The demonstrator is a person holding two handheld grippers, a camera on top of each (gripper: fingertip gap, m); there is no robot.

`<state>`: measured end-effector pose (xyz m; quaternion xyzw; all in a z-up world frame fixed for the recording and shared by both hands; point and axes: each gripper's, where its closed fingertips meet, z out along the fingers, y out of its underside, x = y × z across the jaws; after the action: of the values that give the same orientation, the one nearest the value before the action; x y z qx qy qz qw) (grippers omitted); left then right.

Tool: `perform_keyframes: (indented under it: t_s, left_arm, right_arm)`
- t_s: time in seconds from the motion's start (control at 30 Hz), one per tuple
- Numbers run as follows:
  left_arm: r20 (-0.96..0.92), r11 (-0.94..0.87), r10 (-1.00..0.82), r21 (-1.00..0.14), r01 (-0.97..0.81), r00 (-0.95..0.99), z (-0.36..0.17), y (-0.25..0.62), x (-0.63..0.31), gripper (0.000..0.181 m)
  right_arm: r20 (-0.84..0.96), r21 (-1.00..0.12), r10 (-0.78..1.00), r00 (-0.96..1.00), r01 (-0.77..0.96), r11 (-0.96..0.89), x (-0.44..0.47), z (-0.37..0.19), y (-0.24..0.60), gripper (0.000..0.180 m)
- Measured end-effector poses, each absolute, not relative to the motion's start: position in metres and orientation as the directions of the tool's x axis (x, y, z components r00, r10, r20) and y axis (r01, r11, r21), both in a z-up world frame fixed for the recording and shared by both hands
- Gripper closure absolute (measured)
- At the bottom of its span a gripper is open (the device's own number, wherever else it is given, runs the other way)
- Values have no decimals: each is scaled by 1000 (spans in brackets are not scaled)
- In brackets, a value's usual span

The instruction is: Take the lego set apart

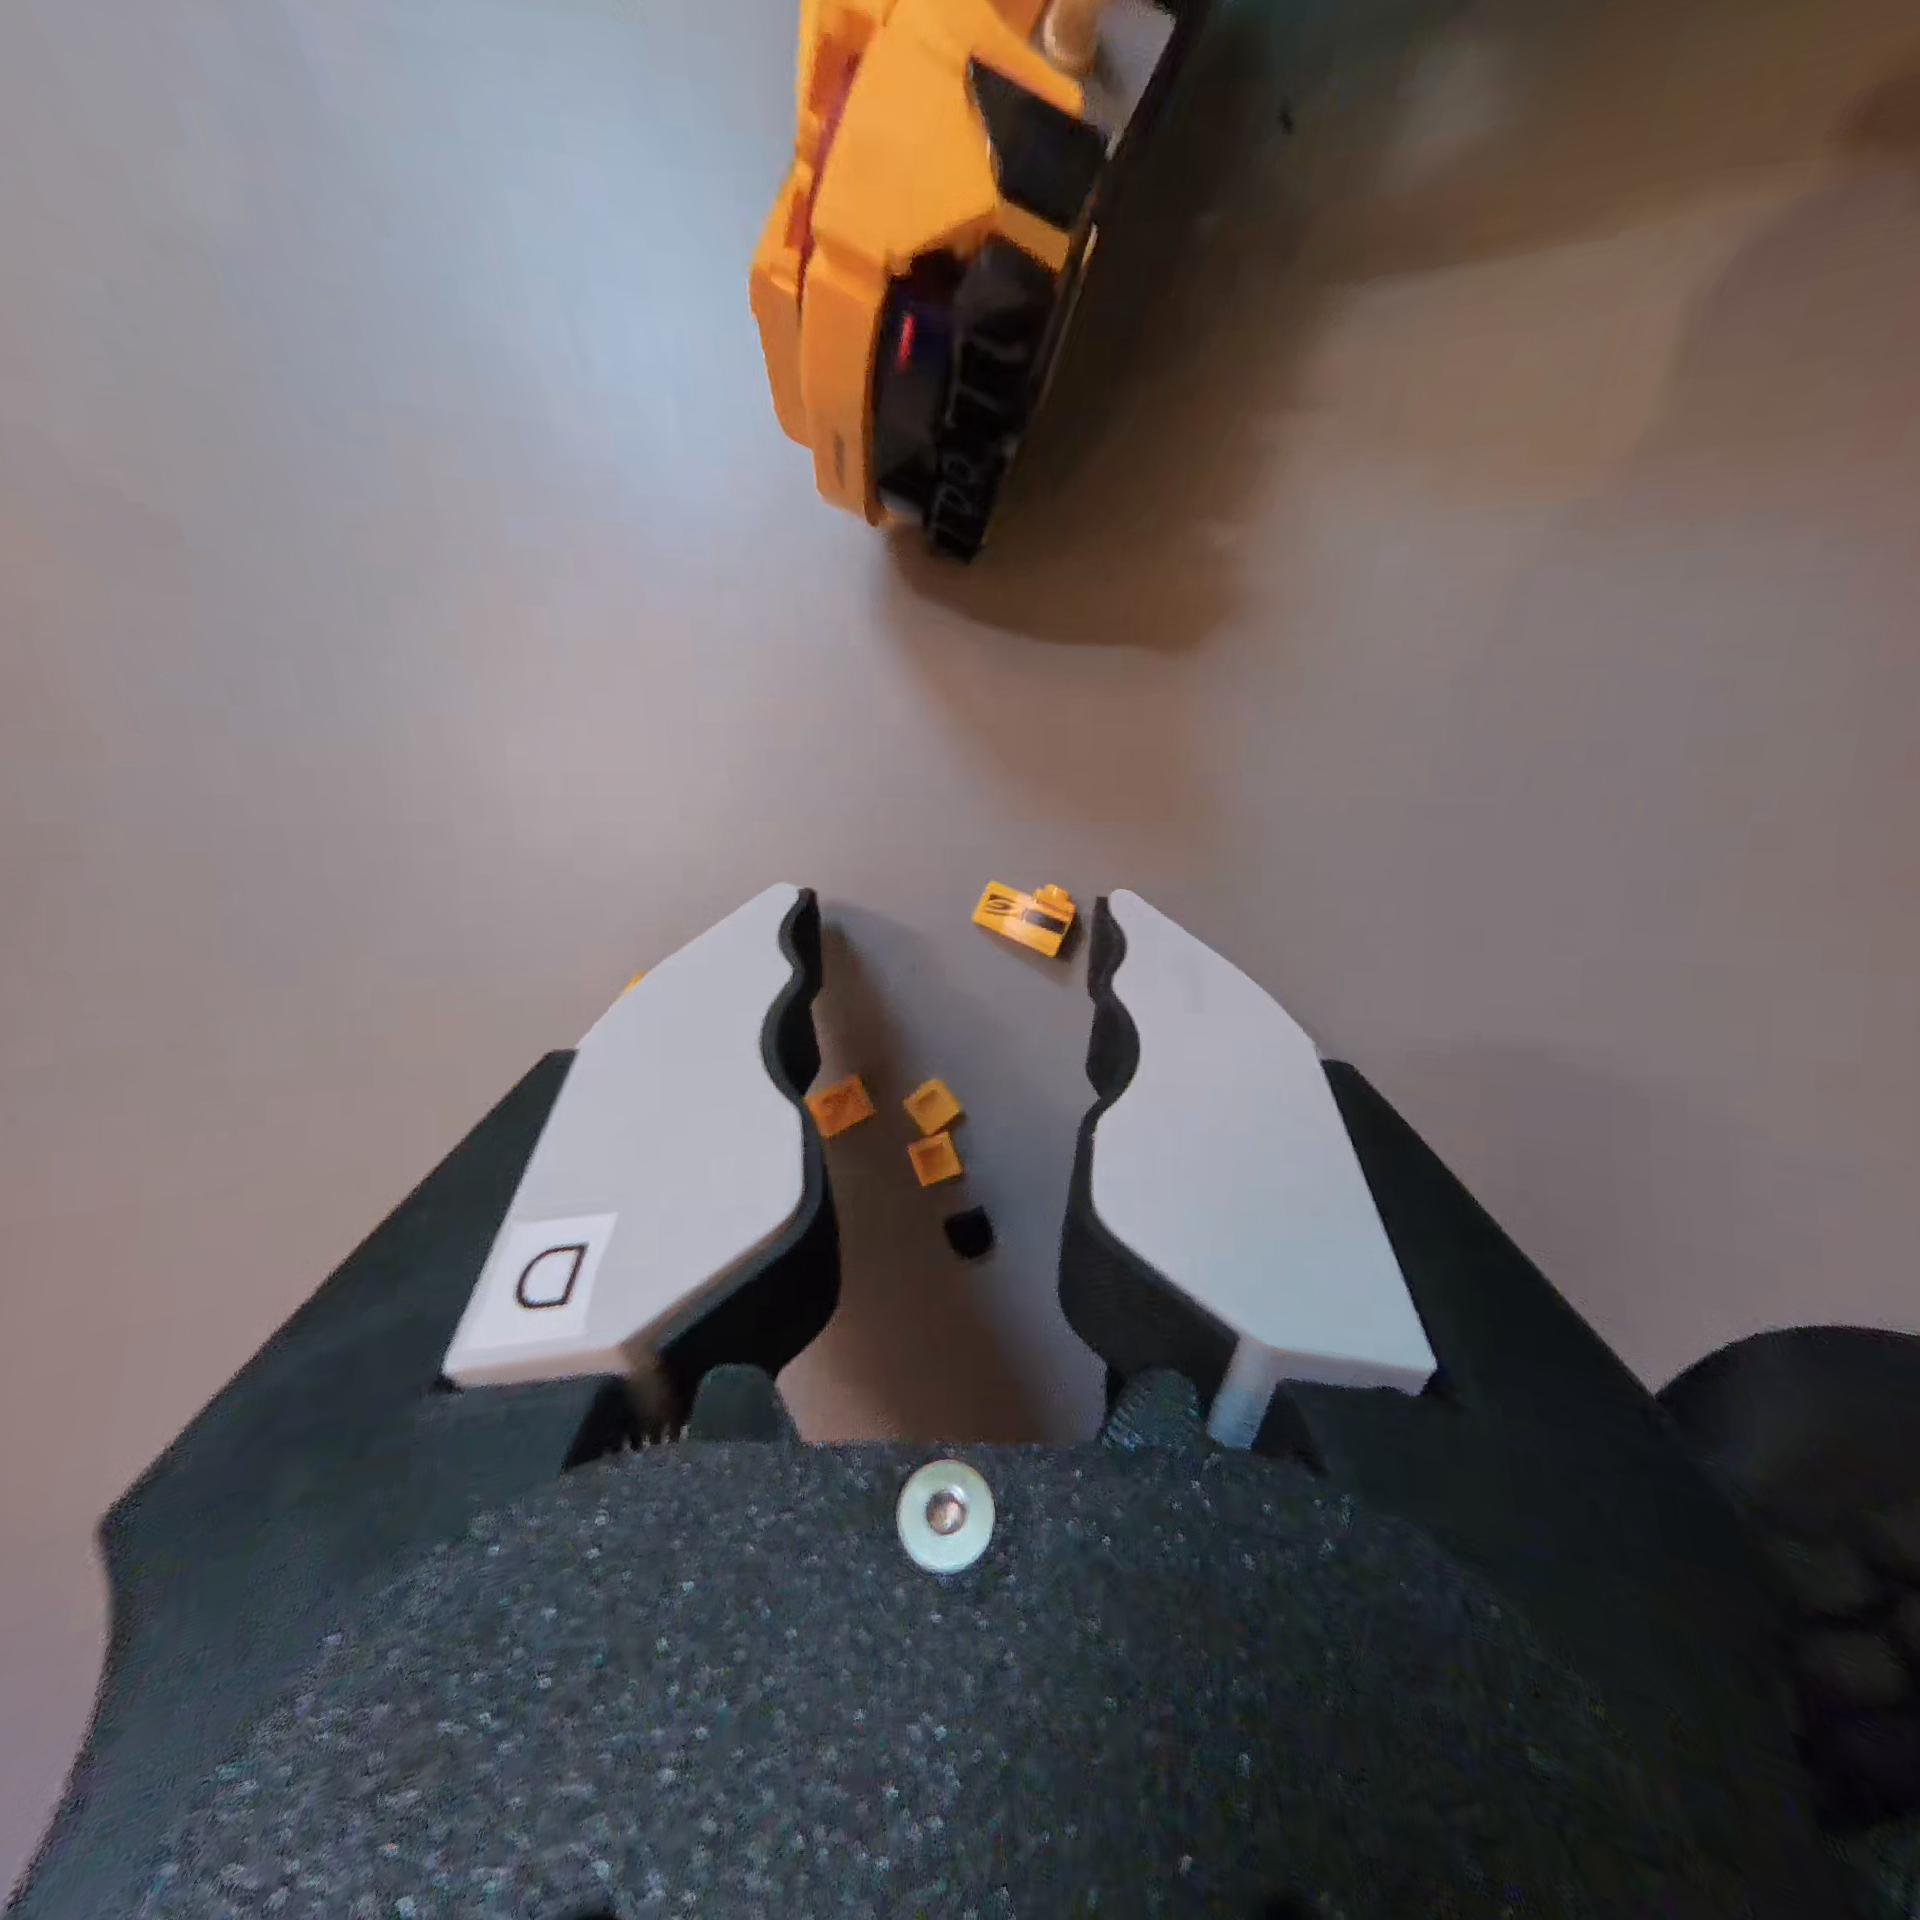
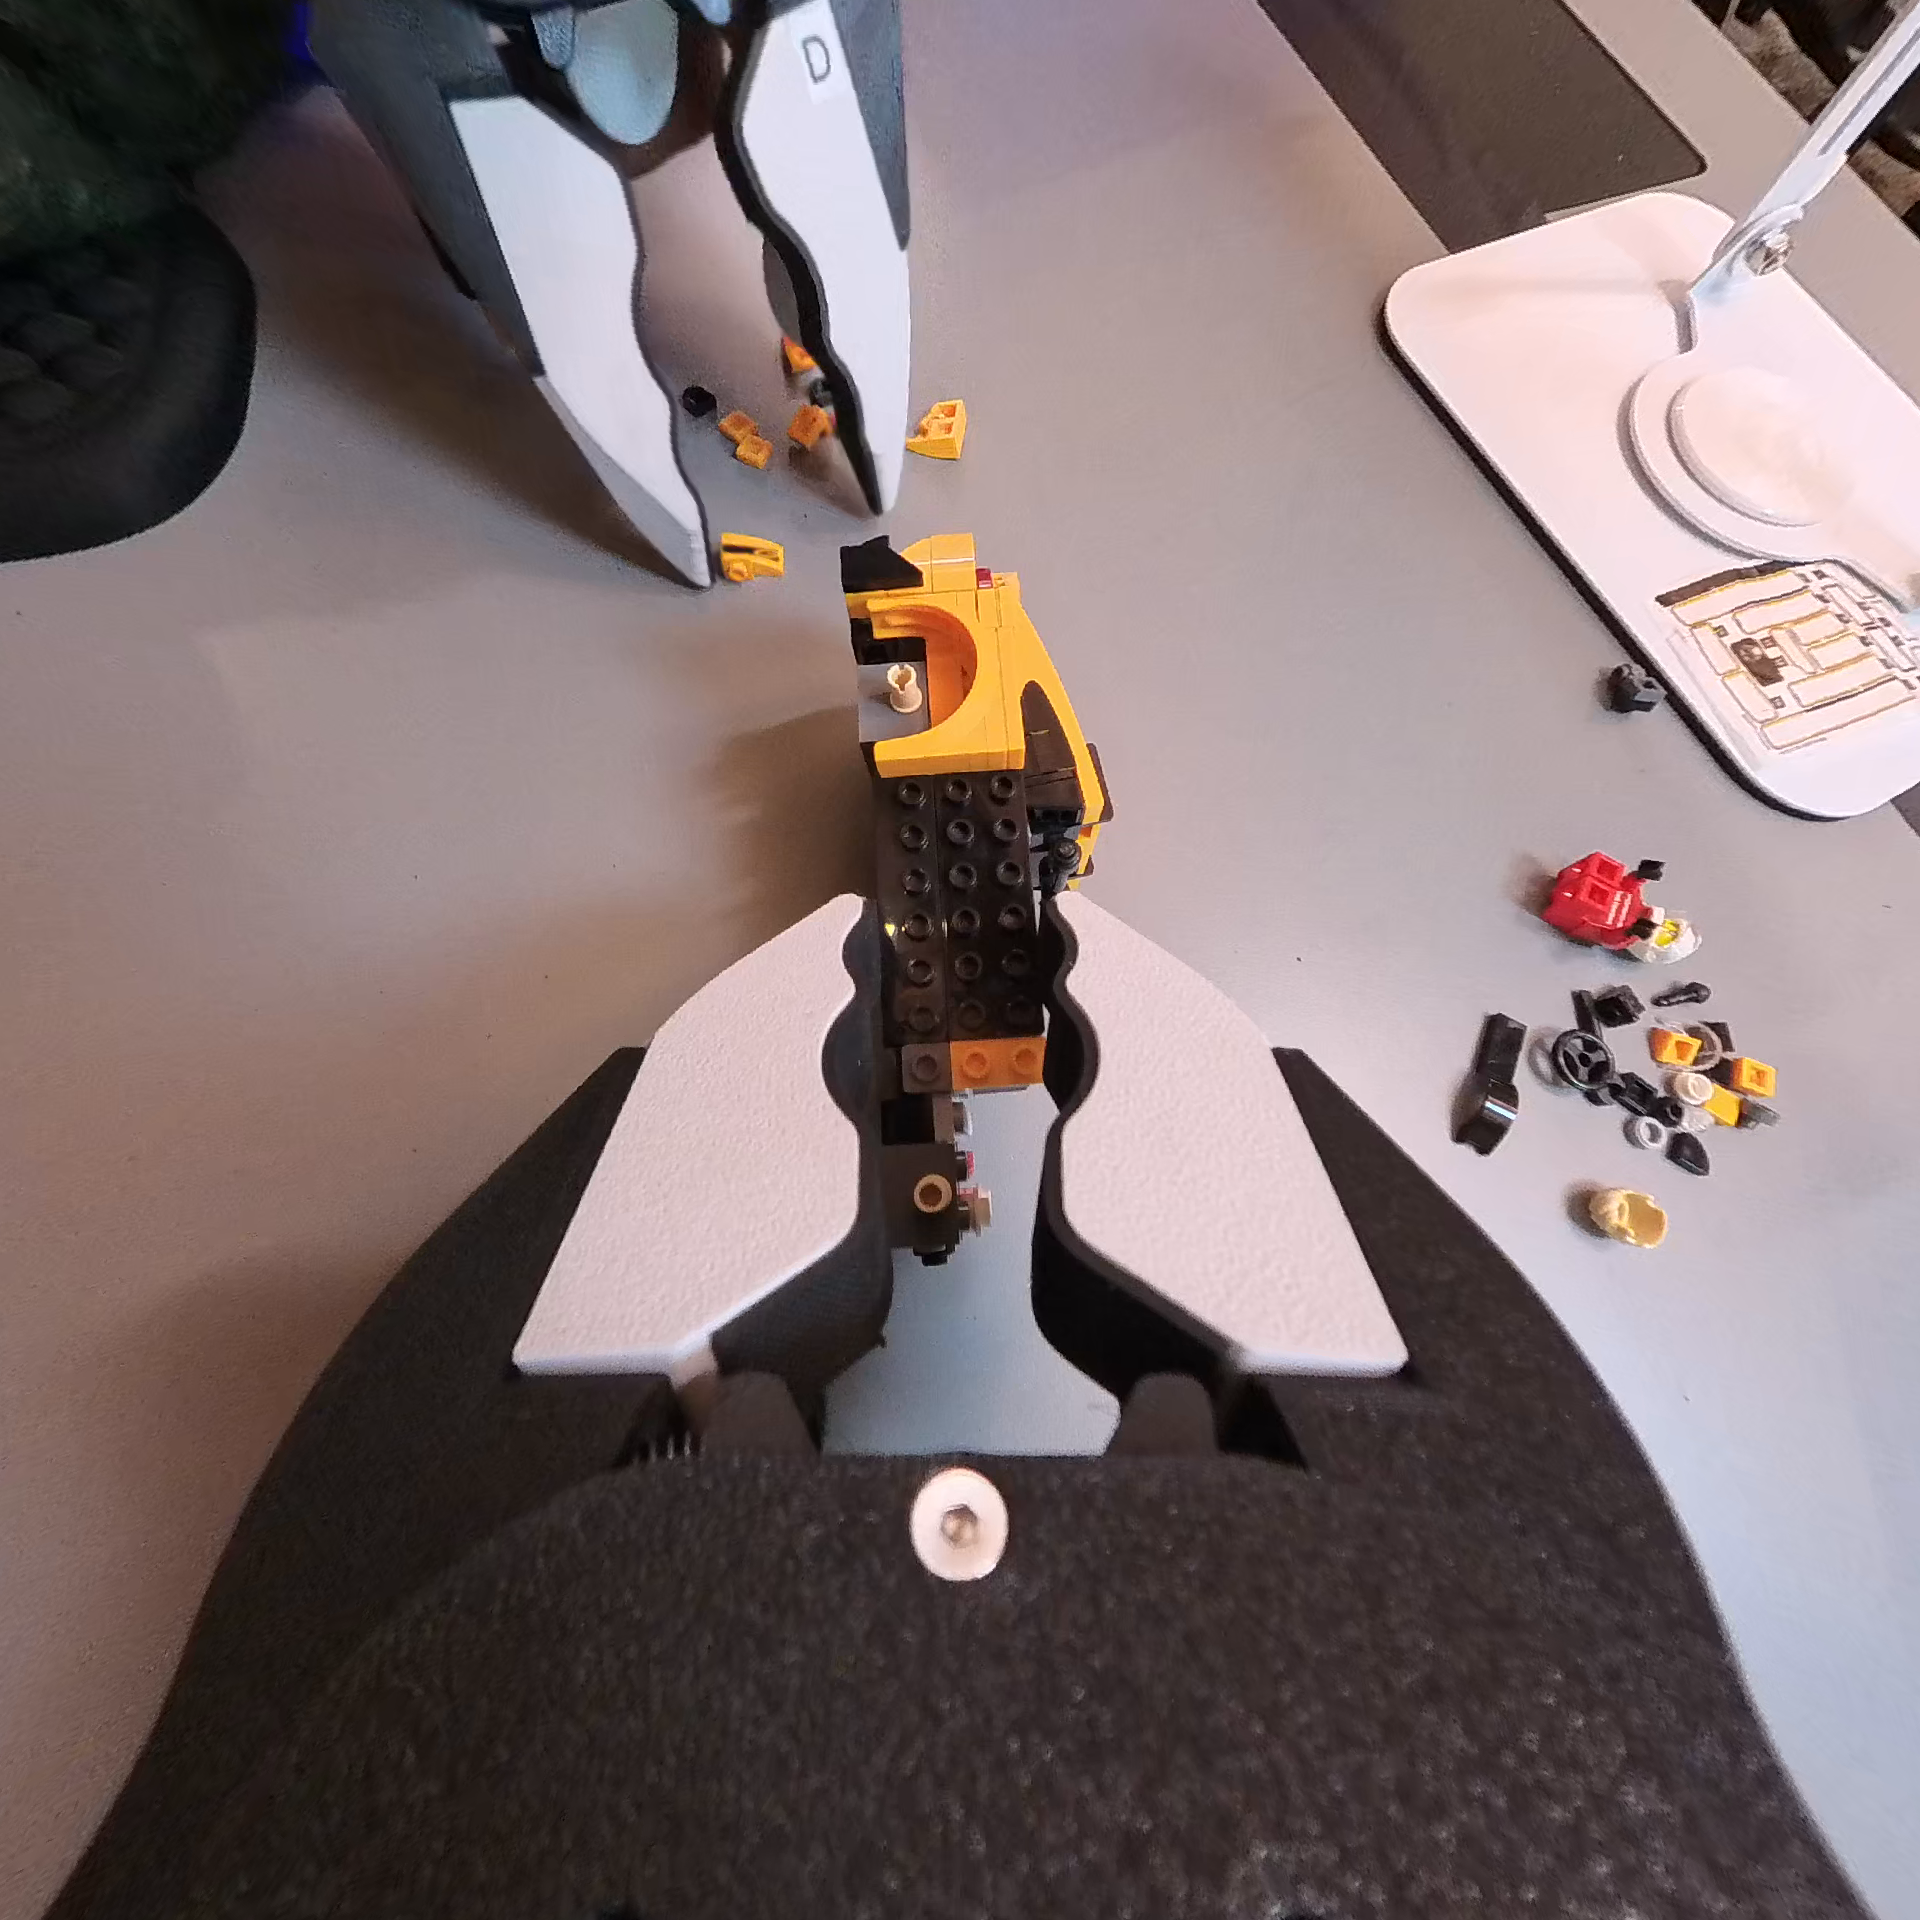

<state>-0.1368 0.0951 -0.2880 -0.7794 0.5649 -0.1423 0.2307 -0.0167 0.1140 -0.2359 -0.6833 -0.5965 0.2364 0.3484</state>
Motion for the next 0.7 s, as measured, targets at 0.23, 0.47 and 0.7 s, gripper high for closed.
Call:
perform_keyframes:
  t_s: [0.23, 0.47, 0.7]
  left_arm:
    - [-72, -168, -958, -646, -745, 279, -253, 91, -119, 131]
    - [-208, -65, -924, -740, -670, 320, -234, 109, -75, 133]
    - [-437, 92, -863, -629, -772, 253, -241, 112, -48, 132]
  right_arm:
    - [99, -760, 980, 172, 649, -37, -16, -236, 114, 152]
    - [242, -743, 966, 94, 658, 122, -19, -236, 111, 151]
    - [380, -707, 923, 51, 660, 254, -26, -234, 106, 151]
